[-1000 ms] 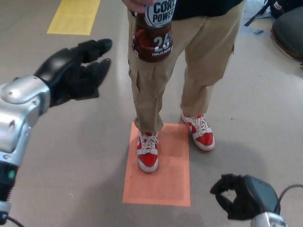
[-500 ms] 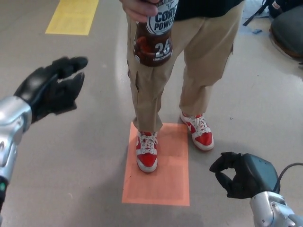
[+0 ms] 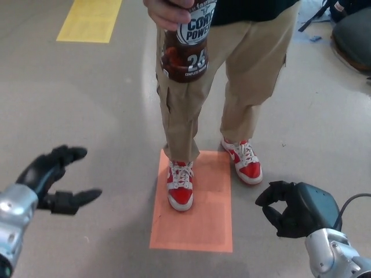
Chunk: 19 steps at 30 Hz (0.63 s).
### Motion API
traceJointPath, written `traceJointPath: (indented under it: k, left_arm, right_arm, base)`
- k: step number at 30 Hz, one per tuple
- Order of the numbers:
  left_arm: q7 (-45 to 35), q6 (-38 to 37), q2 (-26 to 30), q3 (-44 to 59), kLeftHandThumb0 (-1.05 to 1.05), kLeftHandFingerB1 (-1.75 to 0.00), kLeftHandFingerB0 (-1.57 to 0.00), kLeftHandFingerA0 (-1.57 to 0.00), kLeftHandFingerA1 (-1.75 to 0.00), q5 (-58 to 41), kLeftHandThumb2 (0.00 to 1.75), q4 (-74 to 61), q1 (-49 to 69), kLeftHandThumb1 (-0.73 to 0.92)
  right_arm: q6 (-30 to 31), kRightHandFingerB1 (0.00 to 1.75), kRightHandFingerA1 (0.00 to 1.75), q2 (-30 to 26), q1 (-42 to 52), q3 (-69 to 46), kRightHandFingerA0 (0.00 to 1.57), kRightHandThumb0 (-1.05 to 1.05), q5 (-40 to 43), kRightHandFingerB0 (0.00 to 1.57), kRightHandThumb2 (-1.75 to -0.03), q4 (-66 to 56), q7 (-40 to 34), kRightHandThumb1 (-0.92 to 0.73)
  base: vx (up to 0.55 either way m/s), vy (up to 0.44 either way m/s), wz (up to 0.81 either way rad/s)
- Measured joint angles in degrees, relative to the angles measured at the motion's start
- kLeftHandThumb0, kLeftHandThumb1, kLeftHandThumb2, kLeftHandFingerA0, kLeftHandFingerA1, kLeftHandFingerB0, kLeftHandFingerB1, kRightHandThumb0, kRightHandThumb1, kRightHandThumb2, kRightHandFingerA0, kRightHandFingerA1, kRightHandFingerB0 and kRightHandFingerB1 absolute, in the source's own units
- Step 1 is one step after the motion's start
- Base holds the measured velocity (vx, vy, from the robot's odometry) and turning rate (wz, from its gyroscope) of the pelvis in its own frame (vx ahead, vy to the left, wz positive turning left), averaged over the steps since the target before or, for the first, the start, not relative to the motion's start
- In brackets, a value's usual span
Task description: The robot recieved a bottle of protein shake from a person using its left hand and then shake the protein up and down 2 two times and hand it back to the person
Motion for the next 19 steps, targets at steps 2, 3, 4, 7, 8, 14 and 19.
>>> traceJointPath:
  k: [2,3,4,7,8,14,19]
  left_arm:
    - [2.3,-1.9,-0.1,-1.7,-0.49,-0.32,-0.08,-0.26,-0.43,1.5,0.69,3.1,0.0,0.45]
    - [3.4,-2.8,-0.2,-2.5,-0.52,-0.32,-0.07,-0.27,-0.44,2.2,0.72,4.4,0.0,0.47]
    - [4.2,-3.5,-0.2,-3.1,-0.53,-0.32,-0.06,-0.27,-0.44,2.7,0.73,5.4,0.0,0.47]
    - [7.4,-6.1,-0.3,-5.4,-0.55,-0.34,-0.07,-0.28,-0.44,4.7,0.74,8.7,0.0,0.48]
    - [8.4,-6.9,-0.3,-6.0,-0.55,-0.34,-0.07,-0.28,-0.44,5.3,0.74,9.6,0.0,0.48]
    - [14.1,-11.4,-0.3,-9.9,-0.57,-0.36,-0.07,-0.28,-0.44,9.1,0.78,13.7,-0.2,0.52]
    - [18.6,-15.0,-0.3,-12.0,-0.49,-0.27,-0.17,-0.37,-0.33,11.9,0.61,15.7,-0.2,0.67]
  right_arm:
    - [0.0,0.55,0.67,0.0,-0.3,-0.1,0.94,-0.39,0.0,0.92,-0.85,0.0,0.2,-0.63]
    - [0.1,0.56,0.72,0.0,-0.3,-0.1,0.96,-0.39,0.0,0.93,-0.88,0.0,0.3,-0.61]
    - [0.1,0.56,0.74,0.0,-0.4,-0.1,0.97,-0.40,0.0,0.93,-0.88,0.0,0.4,-0.61]
    - [0.1,0.56,0.77,0.0,-0.4,-0.1,0.99,-0.40,0.0,0.91,-0.86,0.0,0.5,-0.63]
    - [0.2,0.56,0.77,0.0,-0.5,-0.2,0.99,-0.40,0.0,0.91,-0.86,0.0,0.5,-0.63]
    - [0.9,0.56,0.77,0.0,-0.9,-0.7,1.00,-0.41,0.0,0.90,-0.87,0.0,1.1,-0.64]
    - [1.3,0.56,0.77,0.0,-1.0,-0.8,0.98,-0.40,0.0,0.89,-0.87,0.0,1.1,-0.64]
  base:
    - [0.00,0.000,0.00]
    - [0.00,0.000,0.00]
    - [0.00,0.000,0.00]
    - [0.00,0.000,0.00]
    - [0.00,0.000,0.00]
    - [0.00,0.000,0.00]
    - [0.00,0.000,0.00]
